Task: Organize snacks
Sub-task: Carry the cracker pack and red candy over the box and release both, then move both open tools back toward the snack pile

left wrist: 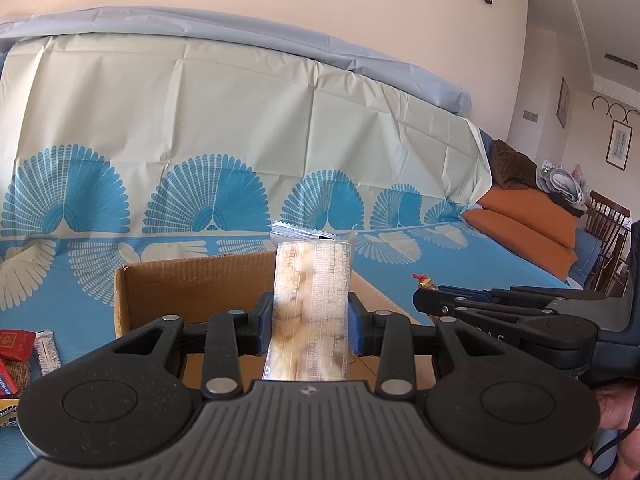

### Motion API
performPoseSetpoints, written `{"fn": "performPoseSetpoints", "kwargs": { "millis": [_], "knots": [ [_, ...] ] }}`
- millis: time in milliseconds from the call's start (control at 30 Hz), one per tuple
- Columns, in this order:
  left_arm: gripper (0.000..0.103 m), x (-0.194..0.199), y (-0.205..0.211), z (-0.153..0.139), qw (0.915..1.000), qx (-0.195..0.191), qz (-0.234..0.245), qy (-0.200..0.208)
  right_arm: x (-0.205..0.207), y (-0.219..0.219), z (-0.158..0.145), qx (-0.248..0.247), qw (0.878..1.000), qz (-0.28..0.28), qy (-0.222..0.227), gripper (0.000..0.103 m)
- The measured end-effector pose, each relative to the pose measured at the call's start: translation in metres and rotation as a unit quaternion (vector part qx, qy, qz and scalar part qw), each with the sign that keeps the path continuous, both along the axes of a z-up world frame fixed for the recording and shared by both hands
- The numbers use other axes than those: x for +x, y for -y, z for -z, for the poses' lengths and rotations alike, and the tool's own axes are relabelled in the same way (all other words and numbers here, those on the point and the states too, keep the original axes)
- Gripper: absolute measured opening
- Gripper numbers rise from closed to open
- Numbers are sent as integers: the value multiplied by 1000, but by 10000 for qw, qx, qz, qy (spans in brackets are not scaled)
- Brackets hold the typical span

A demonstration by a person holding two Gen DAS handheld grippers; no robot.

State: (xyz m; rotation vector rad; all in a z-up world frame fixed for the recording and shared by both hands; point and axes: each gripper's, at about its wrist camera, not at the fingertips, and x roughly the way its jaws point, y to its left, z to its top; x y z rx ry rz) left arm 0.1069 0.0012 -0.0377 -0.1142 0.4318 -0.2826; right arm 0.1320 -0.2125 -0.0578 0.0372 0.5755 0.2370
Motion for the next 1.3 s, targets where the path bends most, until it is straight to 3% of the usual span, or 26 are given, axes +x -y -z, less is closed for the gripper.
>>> {"fn": "performPoseSetpoints", "kwargs": {
  "millis": [700,733,800,867,1300],
  "knots": [
    [40,0,1,-1,9999,-142,50,-24,-3,1,-2,22,9999,-103,56,20],
    [44,1,0,-1,9997,-208,84,-71,-2,1,-2,56,9999,-109,42,22],
    [51,2,-2,-1,9996,-265,66,-91,-2,3,-4,103,9999,-81,55,44],
    [53,2,-2,-3,9996,-270,38,-61,-2,4,-5,131,9999,-28,76,53],
    [53,-6,-10,-6,9997,-189,-122,-24,-5,-2,-4,6,9999,-17,137,55]
  ]
}}
